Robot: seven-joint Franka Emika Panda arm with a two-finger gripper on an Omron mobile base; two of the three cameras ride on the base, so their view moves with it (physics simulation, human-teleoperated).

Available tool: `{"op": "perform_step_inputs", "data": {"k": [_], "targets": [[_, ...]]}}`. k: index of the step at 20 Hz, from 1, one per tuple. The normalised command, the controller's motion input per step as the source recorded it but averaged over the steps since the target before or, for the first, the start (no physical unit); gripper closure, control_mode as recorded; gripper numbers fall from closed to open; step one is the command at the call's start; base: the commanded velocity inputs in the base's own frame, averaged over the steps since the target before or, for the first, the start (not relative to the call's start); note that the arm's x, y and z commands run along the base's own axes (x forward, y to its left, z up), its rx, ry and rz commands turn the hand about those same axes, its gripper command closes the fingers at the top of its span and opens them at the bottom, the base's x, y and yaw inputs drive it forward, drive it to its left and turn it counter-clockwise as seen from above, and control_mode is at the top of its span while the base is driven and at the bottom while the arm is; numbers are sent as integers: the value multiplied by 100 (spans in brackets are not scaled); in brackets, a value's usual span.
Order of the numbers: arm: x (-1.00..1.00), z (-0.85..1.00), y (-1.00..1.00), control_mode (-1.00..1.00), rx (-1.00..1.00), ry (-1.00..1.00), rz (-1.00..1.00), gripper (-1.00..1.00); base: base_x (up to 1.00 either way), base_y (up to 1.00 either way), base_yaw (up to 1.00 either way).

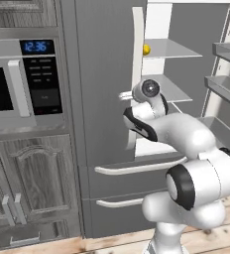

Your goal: Retrieve a lemon from the fridge and place it on the cutting board with the fish.

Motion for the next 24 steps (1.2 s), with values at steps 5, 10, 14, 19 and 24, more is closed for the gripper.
{"op": "perform_step_inputs", "data": {"k": [5,10,14,19,24], "targets": [[-18,13,31,-100,-8,9,-26,100,0,0,0],[-93,4,20,-100,0,1,-37,100,0,0,0],[-100,0,54,-100,-3,2,-41,100,0,0,0],[-100,0,67,-100,-5,11,-41,100,0,0,0],[-100,0,74,-100,-1,15,-37,100,0,0,0]]}}
